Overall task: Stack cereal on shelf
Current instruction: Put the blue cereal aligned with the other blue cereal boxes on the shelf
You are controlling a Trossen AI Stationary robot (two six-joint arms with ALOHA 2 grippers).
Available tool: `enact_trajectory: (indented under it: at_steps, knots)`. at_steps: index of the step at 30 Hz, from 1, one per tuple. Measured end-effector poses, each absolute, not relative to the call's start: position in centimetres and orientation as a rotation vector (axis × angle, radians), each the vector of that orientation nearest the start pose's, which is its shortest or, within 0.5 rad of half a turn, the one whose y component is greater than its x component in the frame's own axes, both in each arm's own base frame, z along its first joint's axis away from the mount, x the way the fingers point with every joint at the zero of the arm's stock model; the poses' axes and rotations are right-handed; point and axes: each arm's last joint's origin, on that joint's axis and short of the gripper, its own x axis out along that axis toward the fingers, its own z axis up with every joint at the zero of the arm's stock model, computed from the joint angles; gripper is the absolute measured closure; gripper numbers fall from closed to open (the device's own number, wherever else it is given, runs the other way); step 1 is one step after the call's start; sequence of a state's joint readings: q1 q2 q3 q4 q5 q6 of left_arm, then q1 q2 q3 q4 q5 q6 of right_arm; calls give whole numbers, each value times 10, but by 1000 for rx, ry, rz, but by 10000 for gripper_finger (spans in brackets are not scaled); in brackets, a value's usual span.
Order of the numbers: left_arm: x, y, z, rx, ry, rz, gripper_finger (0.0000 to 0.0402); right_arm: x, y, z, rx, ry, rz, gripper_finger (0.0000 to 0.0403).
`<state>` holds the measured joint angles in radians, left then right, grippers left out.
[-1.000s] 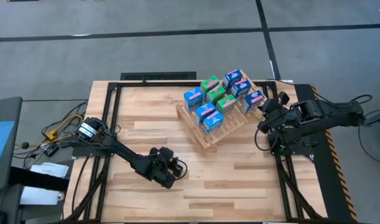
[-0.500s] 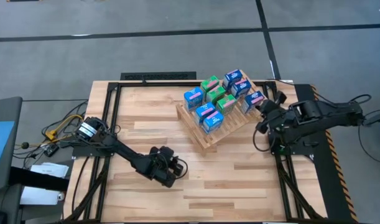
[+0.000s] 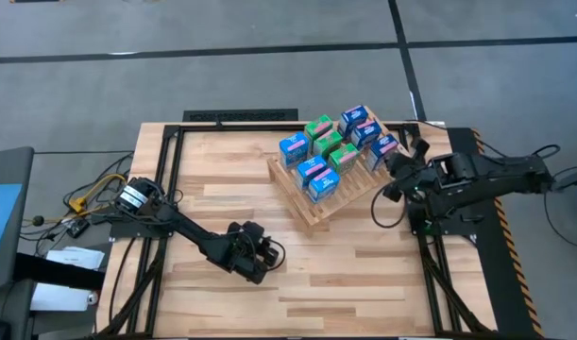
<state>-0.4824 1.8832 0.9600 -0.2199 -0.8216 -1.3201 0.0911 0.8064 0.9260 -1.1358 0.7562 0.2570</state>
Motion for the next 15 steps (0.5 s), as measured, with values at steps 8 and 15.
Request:
enact_trajectory:
  at_steps: [8,15]
  knots:
    - [305,-136,116,-523,530,790,271,128,-12,311,-207,819,-685,390]
    - [305,-136,116,-523,530,791,271,128,-14,310,-184,833,-668,390]
